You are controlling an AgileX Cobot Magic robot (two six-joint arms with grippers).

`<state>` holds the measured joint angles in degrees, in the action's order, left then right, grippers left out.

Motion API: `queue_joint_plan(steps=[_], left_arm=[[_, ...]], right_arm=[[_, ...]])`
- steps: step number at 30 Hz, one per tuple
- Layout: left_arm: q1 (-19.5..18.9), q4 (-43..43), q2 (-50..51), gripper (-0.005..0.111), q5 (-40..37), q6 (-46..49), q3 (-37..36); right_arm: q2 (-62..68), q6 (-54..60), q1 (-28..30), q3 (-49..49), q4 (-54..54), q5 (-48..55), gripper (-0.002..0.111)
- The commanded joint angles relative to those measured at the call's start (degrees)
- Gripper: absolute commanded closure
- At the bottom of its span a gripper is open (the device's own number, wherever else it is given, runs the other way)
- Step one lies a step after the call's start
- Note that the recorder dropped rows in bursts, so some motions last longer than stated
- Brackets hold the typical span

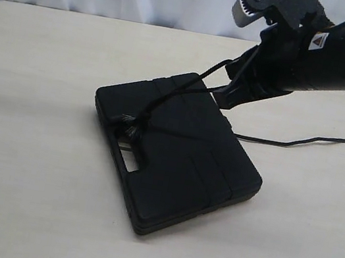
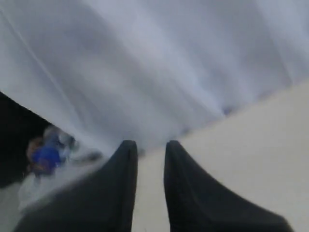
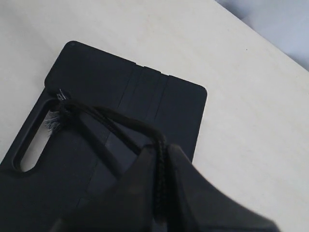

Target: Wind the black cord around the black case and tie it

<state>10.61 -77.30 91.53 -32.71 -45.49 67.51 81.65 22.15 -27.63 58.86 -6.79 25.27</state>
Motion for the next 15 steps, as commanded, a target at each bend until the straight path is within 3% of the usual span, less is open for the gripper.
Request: queue_joint_plan(steps=[1,3,5,7,10,15], left_arm=[[0.76,64.66,3.83,0.087,-7.08,66.68,3.09],[0.76,93.12,3.7,0.087,-11.56,92.5,3.88],[0.76,110.33,3.15,0.087,-14.24,109.51,3.99],[1.21,121.69,3.15,0.087,-17.16,118.23,3.99],[4.23,123.17,3.15,0.086,-16.12,122.85,3.88],[10.99,122.86,4.19,0.086,-3.62,125.2,3.88]], right_arm=[[-0.46,-0.5,0.45,0.37,0.18,-0.51,0.104],[-0.46,-0.5,0.45,0.37,0.18,-0.75,0.104],[-0.46,-0.5,0.45,0.37,0.18,-0.75,0.104],[-0.46,-0.5,0.45,0.37,0.18,-0.75,0.104],[-0.46,-0.5,0.45,0.37,0.18,-0.6,0.104],[-0.46,-0.5,0.45,0.37,0.18,-0.2,0.104]])
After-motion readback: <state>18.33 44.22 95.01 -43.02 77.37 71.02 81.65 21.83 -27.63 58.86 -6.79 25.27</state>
